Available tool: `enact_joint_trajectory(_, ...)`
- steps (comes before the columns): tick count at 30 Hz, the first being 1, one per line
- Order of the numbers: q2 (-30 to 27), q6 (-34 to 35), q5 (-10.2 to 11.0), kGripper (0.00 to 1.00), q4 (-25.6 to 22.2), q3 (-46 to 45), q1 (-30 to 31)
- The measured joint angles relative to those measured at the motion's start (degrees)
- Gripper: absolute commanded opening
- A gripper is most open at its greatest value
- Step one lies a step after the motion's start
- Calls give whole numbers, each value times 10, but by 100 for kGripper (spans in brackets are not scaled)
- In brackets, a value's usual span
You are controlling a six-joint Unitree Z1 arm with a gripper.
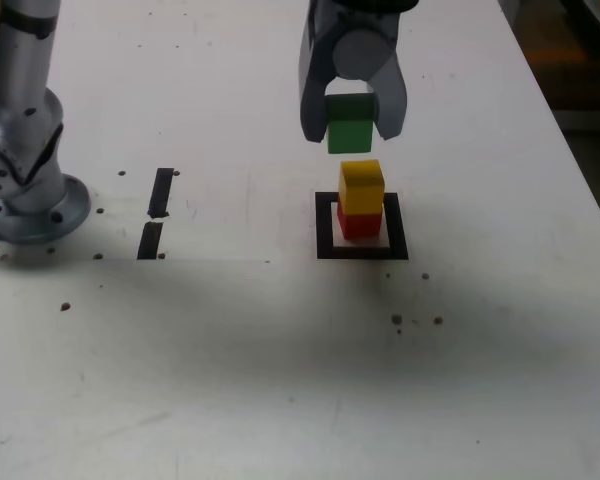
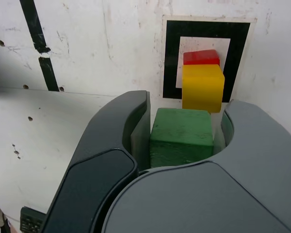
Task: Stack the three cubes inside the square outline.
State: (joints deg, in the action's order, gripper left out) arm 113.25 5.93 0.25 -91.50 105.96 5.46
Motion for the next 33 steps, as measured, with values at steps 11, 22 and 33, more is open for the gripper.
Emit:
enact_joint_trajectory(11,39,0,-3,16,41,-18,-3)
enact_joint_trajectory(22,47,-2,-5,36,46,-25,-13)
enact_joint_trajectory(33,55,-6,-16,95,48,-26,-15)
